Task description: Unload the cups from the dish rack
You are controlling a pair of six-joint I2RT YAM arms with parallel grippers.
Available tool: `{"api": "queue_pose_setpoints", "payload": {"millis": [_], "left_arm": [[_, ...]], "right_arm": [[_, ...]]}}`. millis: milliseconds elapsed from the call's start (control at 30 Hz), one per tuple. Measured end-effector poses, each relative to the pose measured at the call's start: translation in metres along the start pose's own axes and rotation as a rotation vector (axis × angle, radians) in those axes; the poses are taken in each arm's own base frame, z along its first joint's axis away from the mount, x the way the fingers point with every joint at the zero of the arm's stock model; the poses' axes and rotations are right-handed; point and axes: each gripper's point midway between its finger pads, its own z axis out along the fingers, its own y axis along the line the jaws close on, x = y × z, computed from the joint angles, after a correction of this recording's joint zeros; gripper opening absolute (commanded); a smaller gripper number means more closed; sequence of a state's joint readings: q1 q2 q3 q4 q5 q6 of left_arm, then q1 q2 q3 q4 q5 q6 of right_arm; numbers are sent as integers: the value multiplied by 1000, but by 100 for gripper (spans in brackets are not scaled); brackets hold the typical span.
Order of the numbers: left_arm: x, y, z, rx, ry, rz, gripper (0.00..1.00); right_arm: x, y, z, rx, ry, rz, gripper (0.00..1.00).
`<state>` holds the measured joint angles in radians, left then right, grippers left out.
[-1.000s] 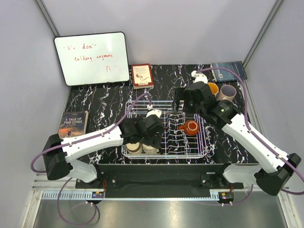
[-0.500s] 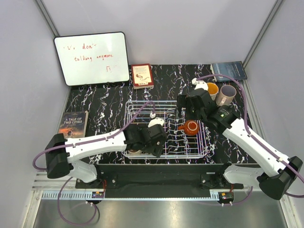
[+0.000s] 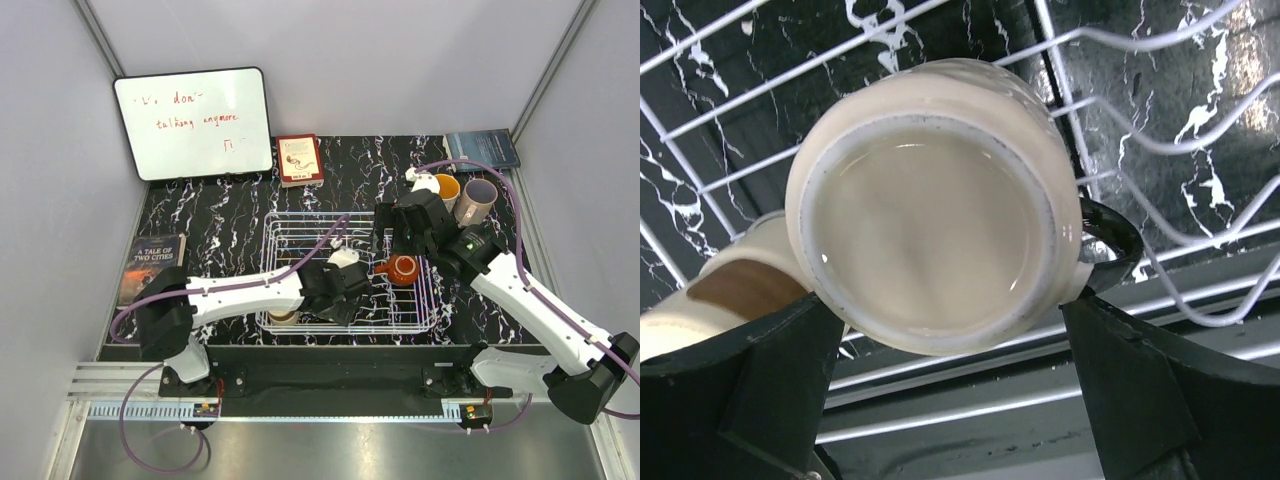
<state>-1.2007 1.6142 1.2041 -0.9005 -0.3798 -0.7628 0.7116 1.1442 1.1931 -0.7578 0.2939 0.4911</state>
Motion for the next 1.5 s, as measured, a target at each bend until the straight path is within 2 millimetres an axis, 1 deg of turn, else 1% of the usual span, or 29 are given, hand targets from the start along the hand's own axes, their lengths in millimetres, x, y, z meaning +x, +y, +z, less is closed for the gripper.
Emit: {"api": "queue_pose_setpoints", "payload": {"millis": [133, 233, 300, 533, 633, 767, 900, 1033, 1067, 1167, 1267, 1333, 1433, 1500], "left_arm": [[-6, -1, 6, -16, -5, 2, 93], [-10, 5, 8, -23, -4, -9, 93], [-17, 13, 11, -33, -7, -33, 93], [-55, 48, 17, -43, -61, -180, 92], [-64, 57, 19, -46, -77, -209, 92], [-66, 55, 14, -25, -84, -211, 90], [-72, 51, -2, 14, -124, -237, 89], [-86, 42, -23, 57, -179, -278, 88], [-93, 38, -29, 68, -198, -297, 88], [-107, 33, -35, 57, -220, -356, 87], [-117, 32, -28, 3, -210, -432, 85], [-118, 33, -17, -45, -178, -472, 84], [-113, 37, 0, -123, -121, -514, 82], [-108, 41, 6, -161, -93, -533, 81]], "right_arm": [[2, -1, 0, 2, 3, -2, 100], [4, -2, 0, 5, 7, -4, 100], [4, -2, 0, 5, 8, -4, 100], [5, -3, 1, 6, 9, -4, 100], [5, -3, 1, 6, 9, -4, 100], [5, -3, 1, 6, 9, -4, 100], [5, -3, 1, 6, 9, -4, 100], [5, -3, 1, 8, 11, -5, 100], [5, -3, 2, 8, 11, -5, 100], [6, -3, 3, 10, 15, -7, 100], [6, -3, 4, 12, 18, -13, 100], [7, -3, 4, 12, 19, -18, 100], [7, -4, 4, 13, 19, -27, 100], [7, -4, 4, 13, 19, -32, 100]]}}
